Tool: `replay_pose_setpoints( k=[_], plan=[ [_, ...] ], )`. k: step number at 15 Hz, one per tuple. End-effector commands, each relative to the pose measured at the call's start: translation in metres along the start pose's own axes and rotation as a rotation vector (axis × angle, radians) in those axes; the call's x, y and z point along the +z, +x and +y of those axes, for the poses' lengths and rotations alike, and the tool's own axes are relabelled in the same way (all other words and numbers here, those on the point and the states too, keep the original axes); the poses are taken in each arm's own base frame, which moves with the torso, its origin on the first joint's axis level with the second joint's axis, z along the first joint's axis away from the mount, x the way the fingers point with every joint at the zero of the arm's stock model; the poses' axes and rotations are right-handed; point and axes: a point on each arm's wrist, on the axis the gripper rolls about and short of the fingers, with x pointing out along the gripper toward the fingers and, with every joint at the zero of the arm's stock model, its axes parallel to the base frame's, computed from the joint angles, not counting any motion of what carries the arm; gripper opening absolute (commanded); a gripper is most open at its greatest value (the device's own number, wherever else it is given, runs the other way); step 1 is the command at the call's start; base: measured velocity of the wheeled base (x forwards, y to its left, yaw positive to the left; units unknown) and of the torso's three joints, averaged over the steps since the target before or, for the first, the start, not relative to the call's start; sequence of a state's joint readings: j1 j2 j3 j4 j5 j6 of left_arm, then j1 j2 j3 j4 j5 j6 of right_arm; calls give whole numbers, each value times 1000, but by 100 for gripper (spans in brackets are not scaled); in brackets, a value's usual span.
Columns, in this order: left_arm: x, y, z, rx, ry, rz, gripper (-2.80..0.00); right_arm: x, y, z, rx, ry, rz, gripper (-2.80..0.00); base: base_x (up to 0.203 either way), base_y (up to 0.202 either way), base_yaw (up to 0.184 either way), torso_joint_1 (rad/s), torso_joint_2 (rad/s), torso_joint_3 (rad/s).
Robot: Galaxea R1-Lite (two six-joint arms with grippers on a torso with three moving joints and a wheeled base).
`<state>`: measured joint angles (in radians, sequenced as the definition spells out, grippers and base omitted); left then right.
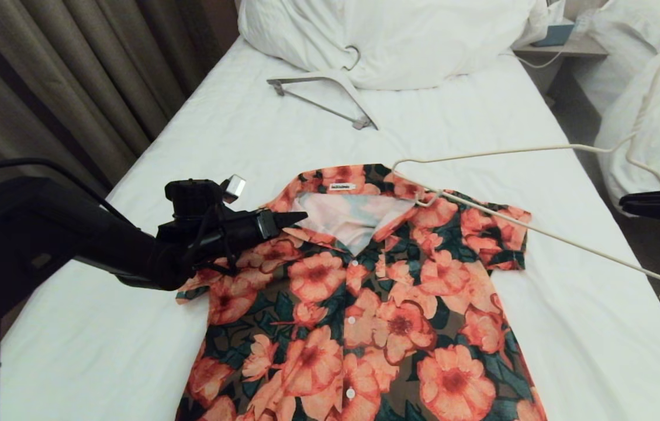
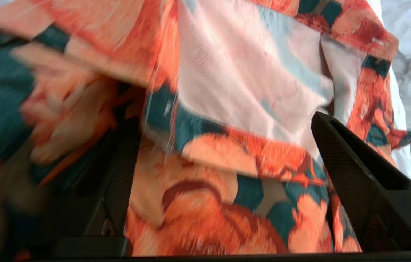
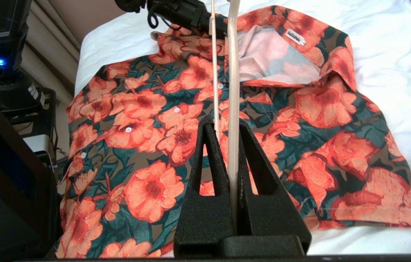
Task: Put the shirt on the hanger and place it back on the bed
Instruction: Lift the shirt and hanger
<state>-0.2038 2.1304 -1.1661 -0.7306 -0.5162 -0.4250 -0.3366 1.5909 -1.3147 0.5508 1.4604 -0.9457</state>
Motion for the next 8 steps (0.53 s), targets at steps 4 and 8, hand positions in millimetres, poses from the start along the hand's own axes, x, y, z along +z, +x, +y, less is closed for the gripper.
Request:
replay_pose_setpoints(
  k=[4, 8],
  plan=[
    [6, 19, -3, -30, -30, -22, 0, -6, -2, -7, -7, 2, -4, -280, 0, 0, 0, 0, 0, 0],
    [3, 28, -3, -36, -28, -17, -280, -8, -4, -10, -14, 0, -4, -280, 0, 0, 0, 0, 0, 0]
  ],
)
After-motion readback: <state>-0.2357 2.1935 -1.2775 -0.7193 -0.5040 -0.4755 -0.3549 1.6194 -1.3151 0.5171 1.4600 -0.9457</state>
